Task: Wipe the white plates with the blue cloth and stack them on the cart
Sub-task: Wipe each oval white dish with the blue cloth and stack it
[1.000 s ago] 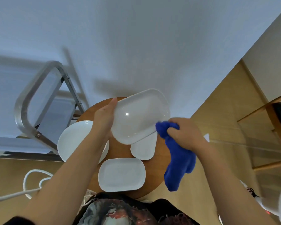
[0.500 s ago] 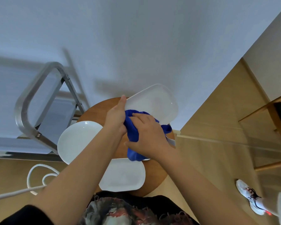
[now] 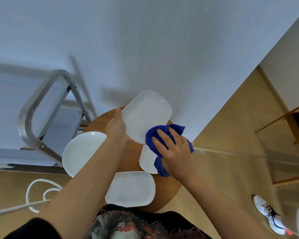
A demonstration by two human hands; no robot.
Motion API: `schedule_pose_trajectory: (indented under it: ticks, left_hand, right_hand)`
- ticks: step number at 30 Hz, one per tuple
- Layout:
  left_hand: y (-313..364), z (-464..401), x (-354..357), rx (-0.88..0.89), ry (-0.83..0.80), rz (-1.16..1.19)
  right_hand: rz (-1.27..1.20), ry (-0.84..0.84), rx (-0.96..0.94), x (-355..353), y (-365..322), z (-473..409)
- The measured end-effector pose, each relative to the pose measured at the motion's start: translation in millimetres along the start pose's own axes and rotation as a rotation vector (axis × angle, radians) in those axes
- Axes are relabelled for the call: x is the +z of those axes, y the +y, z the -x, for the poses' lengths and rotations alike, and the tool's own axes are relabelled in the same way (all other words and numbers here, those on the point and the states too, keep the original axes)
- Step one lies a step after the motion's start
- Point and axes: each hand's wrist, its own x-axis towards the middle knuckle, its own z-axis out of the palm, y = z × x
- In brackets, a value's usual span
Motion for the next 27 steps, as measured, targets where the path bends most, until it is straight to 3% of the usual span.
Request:
schedule_pose_trajectory:
  ticks: [2, 7, 9, 12, 14, 16, 19, 21, 23, 27]
  left_hand:
    - [5.1, -0.9, 0.6, 0.025, 0.019, 0.077]
    - [14.9, 2.2, 8.0, 0.081, 0.031, 0.086]
    - [11.3, 7.1, 11.9, 0.049, -0.002, 0.112]
    - [2.4, 14.8, 17.6, 0.077, -0.071, 0.003]
    - [-1.1, 18.4, 20.1, 0.129, -0.116, -0.082]
    - [-2.8, 19.5, 20.4, 0.128, -0.129, -0.116]
    - [-3.3, 21.5, 15.6, 0.064, -0.154, -0.070]
    - [1.2, 23.4, 14.4, 0.039, -0.250, -0.036]
    - [8.5, 21.7, 13.0, 0.055, -0.323, -0.011]
    - [13.0, -4.2, -6.5, 0.270, -0.106, -0.380]
  right_hand:
    - [-0.102, 0.015, 0.093, -0.4, 6.1, -2.1]
    - [-0.625, 0.124, 0.555, -10.3, 6.0, -11.6]
    - [-0.653, 0.052, 0.491, -16.9, -5.7, -22.1]
    - [-0.413, -0.174, 0.258, -17.2, -17.9, -33.4]
    - [-0.301, -0.320, 0.226, -14.5, -17.6, -39.5]
    - [-0.258, -0.313, 0.202, -13.1, -18.7, -43.9]
    - [-0.338, -0.164, 0.232, -13.9, -21.5, -47.6]
    - [-0.522, -0.163, 0.399, -13.9, -10.2, -47.5]
    - [-0.862, -0.191, 0.668, -19.8, 7.7, -48.6]
    - [-1.431, -0.054, 0.841, -37.1, 30.7, -48.7]
